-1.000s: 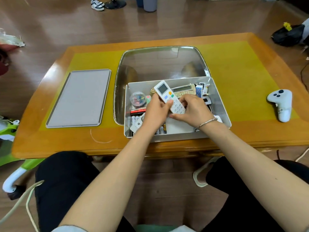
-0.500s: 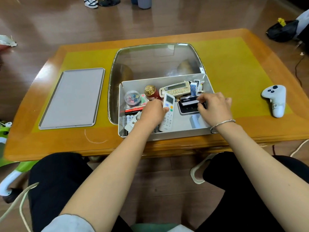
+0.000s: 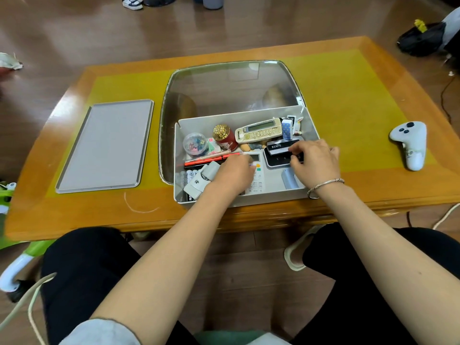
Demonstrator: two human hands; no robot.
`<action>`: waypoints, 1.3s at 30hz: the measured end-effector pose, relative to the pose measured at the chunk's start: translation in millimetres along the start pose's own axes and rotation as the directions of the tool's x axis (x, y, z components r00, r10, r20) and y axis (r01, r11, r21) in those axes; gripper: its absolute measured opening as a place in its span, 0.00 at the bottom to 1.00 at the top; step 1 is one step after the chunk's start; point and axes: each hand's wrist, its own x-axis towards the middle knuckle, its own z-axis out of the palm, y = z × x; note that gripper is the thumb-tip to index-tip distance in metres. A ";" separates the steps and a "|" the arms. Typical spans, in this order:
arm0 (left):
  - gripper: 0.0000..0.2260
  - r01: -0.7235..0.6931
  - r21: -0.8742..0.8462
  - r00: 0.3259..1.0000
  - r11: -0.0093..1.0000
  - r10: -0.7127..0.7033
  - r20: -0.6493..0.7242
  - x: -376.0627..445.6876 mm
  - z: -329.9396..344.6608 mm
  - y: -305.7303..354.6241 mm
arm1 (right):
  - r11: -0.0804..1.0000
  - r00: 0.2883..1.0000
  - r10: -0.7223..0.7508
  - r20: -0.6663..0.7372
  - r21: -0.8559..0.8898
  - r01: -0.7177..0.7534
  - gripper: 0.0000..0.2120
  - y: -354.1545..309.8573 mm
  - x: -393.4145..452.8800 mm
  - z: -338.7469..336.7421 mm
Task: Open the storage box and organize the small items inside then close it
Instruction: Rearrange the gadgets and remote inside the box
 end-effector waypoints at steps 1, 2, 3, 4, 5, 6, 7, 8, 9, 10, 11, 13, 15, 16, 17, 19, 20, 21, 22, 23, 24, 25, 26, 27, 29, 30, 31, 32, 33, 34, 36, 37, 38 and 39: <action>0.16 -0.033 0.026 0.997 0.999 0.031 0.069 -2.6 -0.1 1.6 | 1.000 1.000 0.002 -0.003 -0.002 -0.002 0.09 -0.2 -0.1 0.5; 0.18 -0.065 0.071 0.986 0.995 0.053 0.161 -5.5 1.0 3.8 | 1.000 1.000 0.004 -0.004 -0.005 -0.004 0.09 -0.3 -0.3 1.1; 0.21 -0.092 0.122 0.967 0.988 0.060 0.250 -8.5 2.6 5.2 | 1.000 1.000 0.003 -0.004 -0.012 -0.003 0.10 -0.4 -0.7 1.7; 0.23 -0.098 0.155 0.948 0.983 0.045 0.315 -10.3 4.3 6.1 | 1.000 1.000 0.001 -0.003 -0.021 -0.001 0.10 -0.4 -0.8 2.3; 0.26 -0.088 0.167 0.935 0.982 0.024 0.353 -11.0 5.2 6.6 | 1.000 1.000 -0.003 -0.001 -0.029 0.003 0.10 -0.4 -0.7 2.5; 0.27 -0.076 0.166 0.929 0.983 0.009 0.369 -10.9 5.9 7.3 | 0.999 1.000 -0.006 0.002 -0.034 0.006 0.10 -0.6 -0.8 3.0; 0.29 -0.071 0.161 0.926 0.984 0.005 0.376 -10.5 6.3 8.4 | 0.999 1.000 -0.008 0.004 -0.036 0.008 0.10 -0.4 -0.7 3.4; 0.31 -0.069 0.156 0.923 0.985 0.004 0.384 -9.2 7.2 9.6 | 0.999 1.000 -0.011 0.005 -0.038 0.012 0.10 -0.2 -0.5 3.8; 0.33 -0.068 0.151 0.919 0.986 0.003 0.394 -8.5 7.8 11.7 | 0.999 1.000 -0.013 0.007 -0.042 0.014 0.10 0.3 -0.5 4.1; 0.35 -0.068 0.150 0.916 0.986 0.002 0.402 -7.8 9.1 13.0 | 0.999 1.000 -0.014 0.010 -0.046 0.014 0.10 0.6 -0.5 4.3; 0.37 -0.072 0.155 0.914 0.985 0.003 0.405 -7.7 10.3 13.9 | 0.999 1.000 -0.014 0.011 -0.049 0.014 0.10 0.9 -0.5 4.6; 0.40 -0.082 0.182 0.919 0.980 0.003 0.394 -8.7 13.2 15.0 | 0.998 1.000 -0.015 0.009 -0.054 0.016 0.10 0.9 -0.4 5.2; 0.41 -0.093 0.204 0.927 0.974 0.010 0.375 -9.6 15.4 14.7 | 0.998 1.000 -0.014 0.009 -0.058 0.014 0.10 0.8 -0.4 5.6; 0.41 -0.100 0.211 0.929 0.972 0.015 0.371 -10.3 15.7 14.5 | 0.998 1.000 -0.014 0.010 -0.060 0.014 0.10 0.8 -0.4 6.0; 0.41 -0.108 0.212 0.927 0.971 0.021 0.374 -11.0 15.4 14.5 | 0.998 1.000 -0.014 0.010 -0.063 0.014 0.10 0.8 -0.5 6.2; 0.40 -0.122 0.199 0.920 0.972 0.035 0.390 -12.2 14.3 14.0 | 0.998 1.000 -0.013 0.008 -0.064 0.013 0.10 0.8 -0.7 6.2; 0.39 -0.124 0.190 0.917 0.974 0.039 0.398 -13.1 13.5 13.5 | 0.998 1.000 -0.012 0.008 -0.060 0.012 0.10 1.0 -0.6 6.2; 0.39 -0.123 0.179 0.914 0.976 0.041 0.403 -14.1 12.4 12.9 | 0.998 1.000 -0.012 0.008 -0.059 0.012 0.10 1.0 -0.5 6.0; 0.38 -0.120 0.168 0.913 0.979 0.042 0.406 -15.0 11.5 12.4 | 0.998 1.000 -0.011 0.010 -0.061 0.012 0.09 1.0 -0.3 5.8; 0.38 -0.116 0.158 0.912 0.981 0.043 0.408 -15.8 10.4 12.0 | 0.998 1.000 -0.010 0.013 -0.066 0.011 0.09 1.1 -0.2 5.6; 0.37 -0.114 0.154 0.911 0.982 0.041 0.410 -16.5 9.3 11.7 | 0.998 1.000 -0.009 0.015 -0.070 0.010 0.09 1.1 0.1 5.5; 0.37 -0.112 0.153 0.910 0.982 0.040 0.412 -17.4 8.3 11.6 | 0.997 1.000 -0.007 0.016 -0.072 0.008 0.09 1.2 0.2 5.4; 0.37 -0.111 0.154 0.909 0.982 0.038 0.415 -18.0 7.3 11.7 | 0.997 1.000 -0.005 0.017 -0.073 0.007 0.09 1.0 0.2 5.4; 0.37 -0.111 0.154 0.908 0.982 0.037 0.417 -18.4 6.5 11.9 | 0.997 1.000 -0.005 0.018 -0.075 0.006 0.09 0.8 0.0 5.3; 0.37 -0.110 0.150 0.906 0.983 0.037 0.423 -18.7 5.4 11.7 | 0.997 1.000 -0.007 0.020 -0.081 0.009 0.09 0.3 -0.4 5.0; 0.38 -0.109 0.144 0.904 0.984 0.037 0.426 -18.7 4.9 11.3 | 0.996 1.000 -0.009 0.020 -0.084 0.011 0.09 0.1 -0.5 4.7; 0.38 -0.107 0.138 0.901 0.985 0.037 0.431 -18.5 4.8 10.8 | 0.996 1.000 -0.010 0.022 -0.085 0.012 0.09 -0.2 -0.6 4.4; 0.39 -0.106 0.131 0.899 0.986 0.039 0.436 -18.3 4.8 10.2 | 0.996 1.000 -0.009 0.023 -0.085 0.011 0.09 -0.4 -0.6 4.1; 0.39 -0.107 0.126 0.897 0.986 0.041 0.440 -18.1 5.2 9.6 | 0.996 1.000 -0.007 0.025 -0.085 0.010 0.09 -0.7 -0.7 3.9; 0.39 -0.108 0.121 0.896 0.987 0.044 0.442 -18.1 5.8 9.0 | 0.996 1.000 -0.006 0.027 -0.089 0.008 0.09 -1.0 -0.8 3.6; 0.39 -0.109 0.111 0.896 0.988 0.049 0.442 -17.9 7.1 7.9 | 0.995 1.000 -0.004 0.029 -0.098 0.007 0.09 -1.6 -0.8 3.2; 0.39 -0.110 0.106 0.895 0.988 0.052 0.442 -17.7 7.9 7.6 | 0.995 1.000 -0.003 0.031 -0.102 0.007 0.09 -1.7 -0.9 3.2; 0.39 -0.112 0.105 0.895 0.988 0.055 0.442 -17.5 8.7 7.6 | 0.994 0.999 -0.003 0.032 -0.106 0.006 0.09 -1.7 -1.1 3.1; 0.39 -0.115 0.106 0.896 0.988 0.057 0.441 -17.3 9.2 7.7 | 0.994 0.999 -0.002 0.034 -0.108 0.005 0.09 -1.7 -1.2 3.0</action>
